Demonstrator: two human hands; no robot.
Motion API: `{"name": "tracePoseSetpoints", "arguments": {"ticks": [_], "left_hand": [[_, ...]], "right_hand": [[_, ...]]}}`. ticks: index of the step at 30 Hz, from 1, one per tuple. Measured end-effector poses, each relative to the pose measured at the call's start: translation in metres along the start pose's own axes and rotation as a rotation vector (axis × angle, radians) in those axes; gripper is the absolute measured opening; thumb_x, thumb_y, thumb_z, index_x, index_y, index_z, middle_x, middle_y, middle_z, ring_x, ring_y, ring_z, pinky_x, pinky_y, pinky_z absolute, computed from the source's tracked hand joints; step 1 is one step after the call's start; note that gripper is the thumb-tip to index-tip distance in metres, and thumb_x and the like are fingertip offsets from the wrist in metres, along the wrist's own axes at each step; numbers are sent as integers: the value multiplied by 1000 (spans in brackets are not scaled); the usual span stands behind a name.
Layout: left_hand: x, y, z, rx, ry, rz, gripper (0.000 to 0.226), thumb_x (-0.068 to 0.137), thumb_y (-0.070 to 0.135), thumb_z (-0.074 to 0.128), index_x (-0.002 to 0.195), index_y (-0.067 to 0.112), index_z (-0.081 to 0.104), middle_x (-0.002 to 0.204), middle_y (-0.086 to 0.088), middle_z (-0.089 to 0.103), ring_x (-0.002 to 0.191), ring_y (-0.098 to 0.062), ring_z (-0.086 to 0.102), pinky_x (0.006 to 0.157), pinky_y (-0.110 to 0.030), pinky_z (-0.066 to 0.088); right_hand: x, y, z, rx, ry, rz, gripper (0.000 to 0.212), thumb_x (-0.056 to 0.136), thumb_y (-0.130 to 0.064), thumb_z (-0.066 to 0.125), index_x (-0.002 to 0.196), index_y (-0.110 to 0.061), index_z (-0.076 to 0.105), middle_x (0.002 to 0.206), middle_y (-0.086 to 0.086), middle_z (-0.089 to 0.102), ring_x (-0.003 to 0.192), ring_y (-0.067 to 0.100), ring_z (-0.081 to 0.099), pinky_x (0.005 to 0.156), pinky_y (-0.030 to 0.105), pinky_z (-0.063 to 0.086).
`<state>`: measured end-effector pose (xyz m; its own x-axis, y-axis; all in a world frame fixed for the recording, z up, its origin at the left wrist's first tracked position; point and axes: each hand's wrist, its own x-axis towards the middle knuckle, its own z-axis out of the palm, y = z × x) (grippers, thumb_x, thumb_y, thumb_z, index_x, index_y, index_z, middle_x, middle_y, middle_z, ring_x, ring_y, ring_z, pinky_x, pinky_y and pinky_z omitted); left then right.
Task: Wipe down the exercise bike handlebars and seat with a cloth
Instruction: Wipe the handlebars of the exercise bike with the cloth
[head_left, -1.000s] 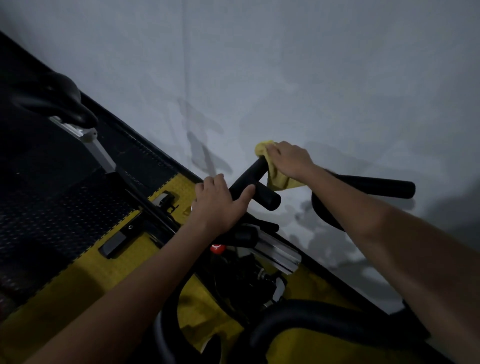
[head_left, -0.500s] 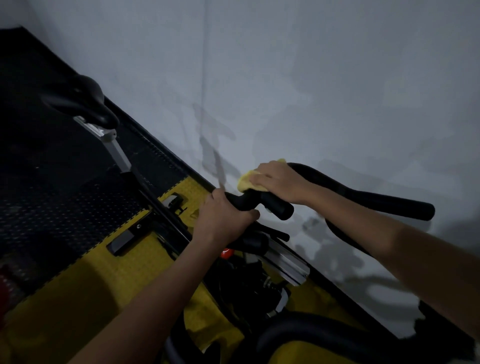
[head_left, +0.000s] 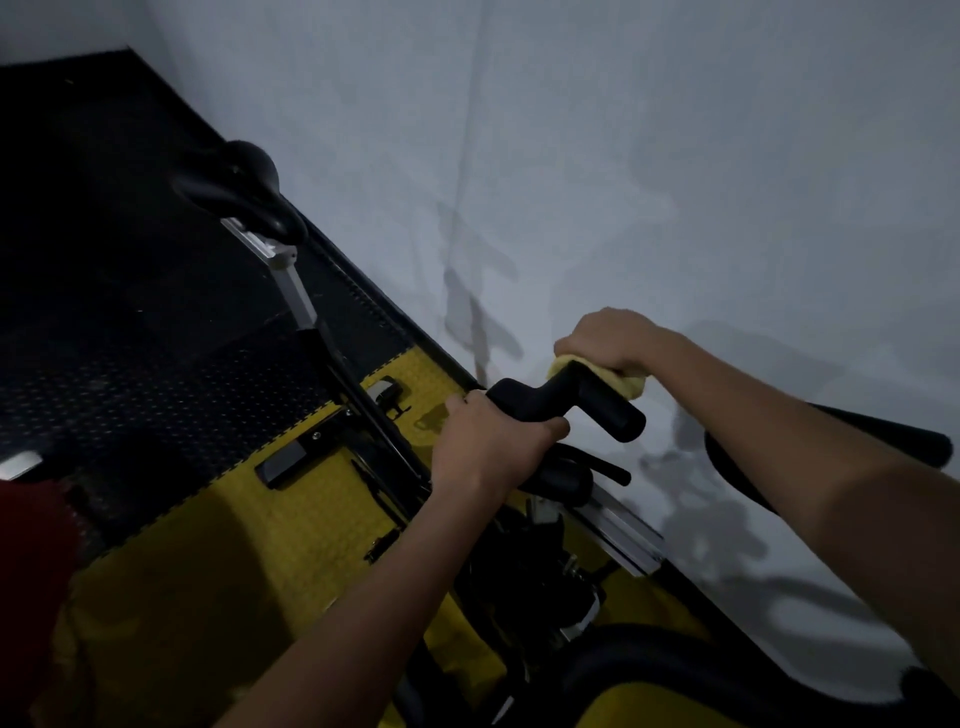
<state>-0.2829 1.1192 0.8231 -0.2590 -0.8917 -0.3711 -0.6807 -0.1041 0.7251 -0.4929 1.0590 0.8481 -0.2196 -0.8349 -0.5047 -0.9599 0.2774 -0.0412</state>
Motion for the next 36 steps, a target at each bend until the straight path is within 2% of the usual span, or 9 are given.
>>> {"name": "tracePoseSetpoints", "arguments": {"ticks": [4, 8, 12, 17, 21, 26, 28, 31, 36], "left_hand": [[2, -3, 2, -20, -10, 14, 64, 53, 77, 61, 97, 31, 63, 86, 8, 68, 73, -14, 67, 68, -38, 59], [1, -11, 3, -38, -24, 29, 69, 55, 79, 60, 106, 33, 60, 85, 11, 69, 74, -13, 68, 70, -39, 59], [-4, -17, 1, -58, -51, 40, 75, 58, 83, 60, 117, 37, 52, 98, 14, 67, 85, -13, 66, 77, -38, 58], [-6, -16, -5, -81, -64, 27, 78, 61, 81, 61, 123, 34, 48, 101, 13, 63, 87, -13, 63, 78, -37, 58], [-6, -14, -7, -107, -53, 14, 72, 61, 77, 64, 115, 31, 51, 95, 14, 63, 81, -11, 64, 72, -36, 60], [1, -16, -6, -90, -70, 3, 74, 59, 79, 64, 115, 32, 51, 99, 12, 63, 85, -13, 64, 75, -38, 59], [2, -17, -5, -88, -69, 5, 76, 58, 80, 64, 117, 33, 53, 103, 12, 64, 89, -14, 65, 79, -38, 58], [2, -19, -3, -125, -75, 30, 76, 58, 81, 66, 119, 37, 54, 105, 15, 66, 92, -11, 65, 81, -37, 58], [3, -16, -4, 93, -9, 179, 81, 71, 80, 59, 131, 27, 49, 119, 6, 36, 121, -19, 39, 100, -32, 39]], "right_hand": [[-24, -20, 10, 15, 104, -182, 33, 97, -46, 41, 108, -30, 68, 106, 2, 66, 100, 27, 61, 90, 43, 49], [-36, -11, 14, 152, 62, -211, 40, 99, -53, 44, 95, -24, 72, 100, -1, 70, 98, 20, 60, 85, 35, 45], [-24, 10, 5, 24, 33, -166, 40, 106, -43, 35, 98, -18, 66, 103, 3, 66, 103, 25, 59, 86, 35, 43], [13, 37, -8, 113, 50, 88, 51, 77, -59, 36, 74, -14, 60, 78, 6, 63, 73, 25, 60, 66, 38, 44], [25, 31, -15, 80, -82, 105, 39, 78, -50, 39, 73, -18, 60, 81, 6, 62, 72, 22, 56, 66, 35, 40], [11, 6, -5, 27, -31, 4, 42, 84, -55, 45, 65, -19, 57, 72, 0, 62, 72, 21, 55, 66, 37, 41], [-2, -6, 3, -95, 22, -89, 36, 93, -49, 43, 84, -21, 65, 89, 1, 66, 85, 24, 60, 76, 40, 48], [-12, -2, 15, 7, 134, -183, 29, 104, -36, 42, 111, -26, 68, 108, 3, 68, 101, 26, 61, 90, 43, 48], [-6, 25, 9, 202, 152, -47, 57, 86, -65, 39, 75, -17, 67, 81, 0, 69, 87, 21, 63, 81, 40, 48]]}}
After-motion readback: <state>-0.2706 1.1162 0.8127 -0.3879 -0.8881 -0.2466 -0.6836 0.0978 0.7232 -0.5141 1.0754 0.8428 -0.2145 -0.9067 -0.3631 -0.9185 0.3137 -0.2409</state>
